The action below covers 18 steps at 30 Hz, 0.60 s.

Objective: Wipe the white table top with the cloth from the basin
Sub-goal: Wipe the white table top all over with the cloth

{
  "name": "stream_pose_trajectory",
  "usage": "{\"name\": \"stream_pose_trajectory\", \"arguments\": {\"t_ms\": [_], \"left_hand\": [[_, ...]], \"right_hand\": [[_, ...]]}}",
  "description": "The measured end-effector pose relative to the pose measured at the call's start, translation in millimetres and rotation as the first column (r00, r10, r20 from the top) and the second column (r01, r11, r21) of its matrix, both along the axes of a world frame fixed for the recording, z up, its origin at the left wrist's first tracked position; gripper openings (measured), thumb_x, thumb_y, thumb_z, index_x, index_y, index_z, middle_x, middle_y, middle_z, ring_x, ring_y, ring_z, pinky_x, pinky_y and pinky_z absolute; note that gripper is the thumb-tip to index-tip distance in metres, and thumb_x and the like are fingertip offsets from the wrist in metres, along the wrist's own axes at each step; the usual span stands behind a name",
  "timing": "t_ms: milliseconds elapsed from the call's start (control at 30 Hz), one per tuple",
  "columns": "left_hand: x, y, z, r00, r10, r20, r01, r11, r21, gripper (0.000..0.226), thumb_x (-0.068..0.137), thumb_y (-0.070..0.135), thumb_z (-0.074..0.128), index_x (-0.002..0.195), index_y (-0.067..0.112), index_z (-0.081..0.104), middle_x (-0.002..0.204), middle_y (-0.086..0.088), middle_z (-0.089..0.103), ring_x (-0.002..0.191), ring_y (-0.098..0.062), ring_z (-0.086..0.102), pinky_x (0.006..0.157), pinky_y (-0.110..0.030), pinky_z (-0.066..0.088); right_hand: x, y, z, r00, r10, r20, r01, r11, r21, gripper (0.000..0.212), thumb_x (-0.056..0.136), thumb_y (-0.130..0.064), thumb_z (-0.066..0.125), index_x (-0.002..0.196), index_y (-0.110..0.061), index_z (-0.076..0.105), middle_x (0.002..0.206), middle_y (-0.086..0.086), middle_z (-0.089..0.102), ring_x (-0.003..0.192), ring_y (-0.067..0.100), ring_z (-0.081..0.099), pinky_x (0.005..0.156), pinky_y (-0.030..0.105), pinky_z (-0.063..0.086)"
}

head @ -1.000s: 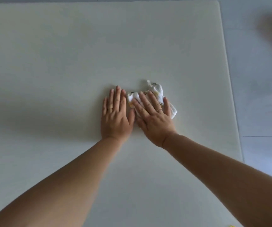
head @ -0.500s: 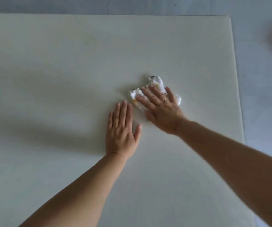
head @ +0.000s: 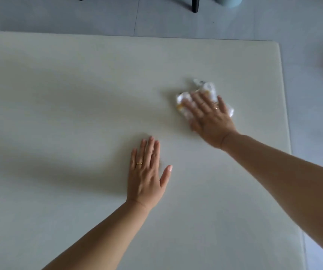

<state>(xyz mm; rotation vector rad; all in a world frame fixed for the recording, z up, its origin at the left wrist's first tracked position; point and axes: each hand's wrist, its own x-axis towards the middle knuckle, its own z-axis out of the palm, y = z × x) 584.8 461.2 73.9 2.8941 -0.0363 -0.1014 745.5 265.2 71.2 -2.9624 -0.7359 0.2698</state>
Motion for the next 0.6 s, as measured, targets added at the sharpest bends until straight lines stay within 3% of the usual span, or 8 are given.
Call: {"name": "stream_pose_trajectory", "arguments": {"t_ms": [100,167,200,300,367,433,533,600], "left_hand": [[29.7,-3.5,5.6,0.999,0.025,0.030,-0.024,0.999,-0.027,0.063,0.094,0.043,0.032,0.143,0.004,0.037,0.151,-0.014,0.034,0.141,-0.032,0.028,0.115,-0.047,0.019],[61.9,-13.4,9.7,0.996,0.072,0.053,-0.070,0.997,-0.036,0.059,0.095,0.036,0.028,0.144,0.004,0.036,0.152,-0.014,0.032,0.142,-0.031,0.026,0.117,-0.045,0.015],[79.5,-19.2,11.5,0.991,0.114,0.068,-0.111,0.993,-0.047,0.056,0.095,0.031,0.026,0.144,0.005,0.035,0.153,-0.014,0.031,0.143,-0.030,0.024,0.117,-0.044,0.013],[123.0,-28.3,9.8,0.981,0.179,0.075,-0.175,0.983,-0.059,0.053,0.097,0.024,0.026,0.148,0.008,0.026,0.157,-0.011,0.021,0.146,-0.026,0.015,0.118,-0.039,0.005],[136.8,-28.5,-0.3,0.991,0.130,0.042,-0.130,0.992,-0.003,0.055,0.099,0.028,0.028,0.150,0.011,0.017,0.159,-0.008,0.012,0.147,-0.023,0.008,0.118,-0.038,-0.001],[139.6,-26.7,-8.2,0.996,0.085,0.001,-0.085,0.996,0.035,0.061,0.099,0.037,0.029,0.151,0.013,0.012,0.160,-0.007,0.007,0.148,-0.021,0.004,0.118,-0.037,-0.003],[138.8,-26.1,-12.0,0.996,0.083,0.015,-0.083,0.996,0.045,0.063,0.097,0.041,0.031,0.151,0.012,0.014,0.160,-0.008,0.011,0.148,-0.022,0.006,0.118,-0.038,0.000],[138.0,-26.9,-11.0,0.996,0.089,0.017,-0.090,0.995,0.050,0.064,0.096,0.042,0.028,0.151,0.010,0.017,0.159,-0.008,0.013,0.147,-0.023,0.009,0.119,-0.039,0.003]], "right_hand": [[13.2,16.9,-0.4,0.888,-0.457,-0.050,0.460,0.884,0.088,0.053,0.099,-0.041,0.026,0.148,-0.039,0.008,0.159,-0.010,0.002,0.146,0.016,-0.004,0.113,0.051,-0.007],[3.4,48.2,0.3,0.855,-0.512,-0.086,0.518,0.849,0.104,0.055,0.098,-0.039,0.026,0.149,-0.038,0.007,0.159,-0.009,-0.001,0.146,0.017,-0.007,0.111,0.053,-0.012],[-2.1,56.0,0.3,0.899,-0.428,-0.087,0.436,0.894,0.102,0.055,0.097,-0.038,0.026,0.149,-0.037,0.006,0.159,-0.009,-0.002,0.146,0.018,-0.009,0.111,0.054,-0.013],[7.0,27.3,5.5,0.997,0.067,-0.043,-0.066,0.997,0.032,0.055,0.099,-0.041,0.026,0.149,-0.035,0.007,0.159,-0.008,0.001,0.147,0.019,-0.004,0.115,0.051,-0.005],[34.8,-7.9,4.6,0.988,0.153,-0.020,-0.154,0.988,-0.016,0.055,0.098,-0.042,0.026,0.149,-0.034,0.007,0.159,-0.008,0.004,0.147,0.018,-0.001,0.116,0.048,-0.001],[62.6,-28.8,2.8,0.994,-0.102,-0.029,0.102,0.995,0.011,0.053,0.099,-0.040,0.025,0.149,-0.036,0.007,0.159,-0.008,0.006,0.147,0.016,-0.001,0.115,0.048,-0.002],[75.1,3.8,-1.1,0.851,-0.522,-0.062,0.526,0.846,0.086,0.054,0.098,-0.037,0.027,0.149,-0.038,0.009,0.159,-0.010,0.003,0.146,0.015,-0.003,0.113,0.053,-0.007],[60.1,44.6,-1.0,0.866,-0.495,-0.061,0.499,0.858,0.122,0.056,0.096,-0.036,0.027,0.149,-0.036,0.010,0.159,-0.009,0.004,0.146,0.017,-0.003,0.112,0.054,-0.010]]}}
